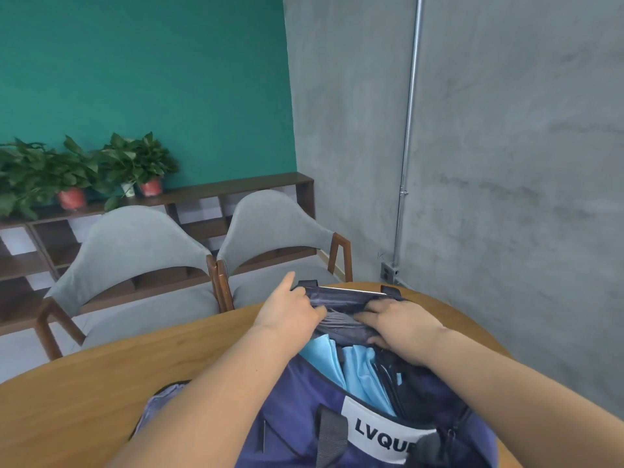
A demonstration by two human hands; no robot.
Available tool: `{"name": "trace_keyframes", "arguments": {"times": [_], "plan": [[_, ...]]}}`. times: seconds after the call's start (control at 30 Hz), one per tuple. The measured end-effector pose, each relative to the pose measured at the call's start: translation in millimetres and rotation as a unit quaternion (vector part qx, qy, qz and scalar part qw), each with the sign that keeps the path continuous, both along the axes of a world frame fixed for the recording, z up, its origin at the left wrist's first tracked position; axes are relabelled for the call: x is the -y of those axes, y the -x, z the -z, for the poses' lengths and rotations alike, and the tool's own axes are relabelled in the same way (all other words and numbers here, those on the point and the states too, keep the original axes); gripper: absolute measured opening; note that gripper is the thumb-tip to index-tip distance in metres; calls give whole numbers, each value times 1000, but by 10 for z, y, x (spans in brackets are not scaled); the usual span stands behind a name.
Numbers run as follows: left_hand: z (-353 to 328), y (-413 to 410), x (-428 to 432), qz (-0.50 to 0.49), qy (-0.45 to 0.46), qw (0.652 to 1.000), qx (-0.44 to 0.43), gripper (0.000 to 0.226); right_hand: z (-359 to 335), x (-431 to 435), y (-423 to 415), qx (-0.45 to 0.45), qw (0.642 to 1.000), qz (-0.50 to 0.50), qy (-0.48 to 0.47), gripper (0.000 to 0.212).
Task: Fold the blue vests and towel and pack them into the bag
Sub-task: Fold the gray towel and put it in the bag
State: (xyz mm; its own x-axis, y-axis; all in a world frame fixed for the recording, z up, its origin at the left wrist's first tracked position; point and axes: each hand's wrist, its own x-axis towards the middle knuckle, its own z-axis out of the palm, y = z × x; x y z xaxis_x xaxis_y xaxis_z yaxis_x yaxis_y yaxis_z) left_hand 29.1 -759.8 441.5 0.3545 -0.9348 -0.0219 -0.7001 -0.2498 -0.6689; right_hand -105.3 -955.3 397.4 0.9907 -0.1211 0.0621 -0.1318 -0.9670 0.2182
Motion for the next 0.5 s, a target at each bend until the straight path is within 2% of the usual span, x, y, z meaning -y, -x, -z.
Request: {"name": "trace_keyframes", "arguments": {"times": [0.1, 0.23, 0.37, 0.43, 0.5], "plan": [[28, 14, -1, -20, -17, 1000, 11, 46, -100, 39, 185, 40, 999, 14, -7, 38], [70, 100, 55, -45, -59, 997, 24, 34, -96, 107, 307, -40, 997, 47, 54, 36], [82, 110, 57, -51, -59, 996, 31, 31, 48, 85, 250, -55, 990, 31, 129, 33], [103, 84, 34, -57, -51, 997, 28, 30, 26, 96, 247, -16, 987, 15, 159, 20], [125, 32, 6, -65, -42, 997, 25, 31, -37, 159, 283, 44, 988, -47, 141, 17]]}}
